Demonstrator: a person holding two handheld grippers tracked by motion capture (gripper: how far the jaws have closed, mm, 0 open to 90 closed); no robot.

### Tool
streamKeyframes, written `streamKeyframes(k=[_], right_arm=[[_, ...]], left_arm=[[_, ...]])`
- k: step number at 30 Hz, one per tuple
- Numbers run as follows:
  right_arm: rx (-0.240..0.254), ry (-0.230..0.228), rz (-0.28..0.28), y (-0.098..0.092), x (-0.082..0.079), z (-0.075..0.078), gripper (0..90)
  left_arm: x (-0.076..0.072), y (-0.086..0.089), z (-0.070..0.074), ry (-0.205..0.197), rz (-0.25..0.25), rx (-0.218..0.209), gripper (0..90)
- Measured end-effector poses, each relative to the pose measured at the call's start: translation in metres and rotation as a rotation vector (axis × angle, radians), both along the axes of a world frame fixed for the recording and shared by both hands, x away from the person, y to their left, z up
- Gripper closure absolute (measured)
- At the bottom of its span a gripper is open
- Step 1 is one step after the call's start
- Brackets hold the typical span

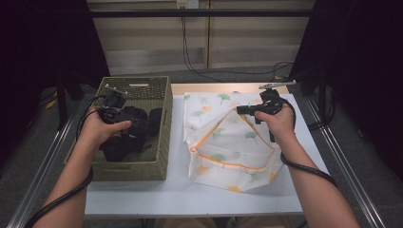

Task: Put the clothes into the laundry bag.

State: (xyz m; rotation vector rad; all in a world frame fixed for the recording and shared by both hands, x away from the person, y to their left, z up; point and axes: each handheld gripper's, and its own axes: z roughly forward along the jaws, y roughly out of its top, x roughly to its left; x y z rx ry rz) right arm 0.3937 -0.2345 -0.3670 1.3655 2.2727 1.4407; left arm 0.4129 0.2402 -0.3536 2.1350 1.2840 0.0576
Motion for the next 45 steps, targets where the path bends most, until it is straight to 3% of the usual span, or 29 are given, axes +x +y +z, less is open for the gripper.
streamKeyframes(k=[6,9,11,13,16,22,23,24,25,29,45], right_arm=[[-0.002,0.003,-0.001,0.001,-0.001,0.000,90.0],[-0.004,0.001,-0.002,0.001,-0.001,0.000,90.0],[-0.003,0.002,-0.002,0.001,-0.001,-0.001,90.0],[-0.003,0.001,-0.003,0.001,0.000,-0.001,90.0],[0.000,0.002,-0.003,0.002,-0.001,-0.001,90.0],[-0.002,0.000,-0.001,0.001,-0.001,0.000,90.0],[0.000,0.001,-0.002,0.001,-0.001,0.000,90.0],[0.000,0.000,-0.002,0.001,-0.001,-0.001,90.0],[0.000,-0.001,-0.002,0.001,-0.001,-0.001,90.0],[0.002,-0.001,-0.002,0.000,-0.001,-0.001,90.0],[0.003,0.004,0.001,0.000,-0.001,-0.002,90.0]], left_arm=[[0.008,0.015,-0.009,0.011,0.033,0.071,7.6],[0.010,0.019,-0.015,0.002,0.073,0.081,7.6],[0.011,0.021,-0.020,0.006,0.069,0.118,7.0],[0.013,0.024,-0.028,0.016,0.095,0.111,6.6],[0.016,0.027,-0.038,0.026,0.102,0.140,5.7],[0.022,0.026,-0.056,0.031,0.136,0.117,3.9],[0.023,0.026,-0.058,0.040,0.122,0.117,3.4],[0.024,0.025,-0.060,0.042,0.140,0.109,3.1],[0.026,0.025,-0.062,0.050,0.122,0.125,2.4],[0.029,0.023,-0.068,0.058,0.141,0.105,0.6],[0.038,0.018,-0.068,0.077,0.127,0.109,0.0]])
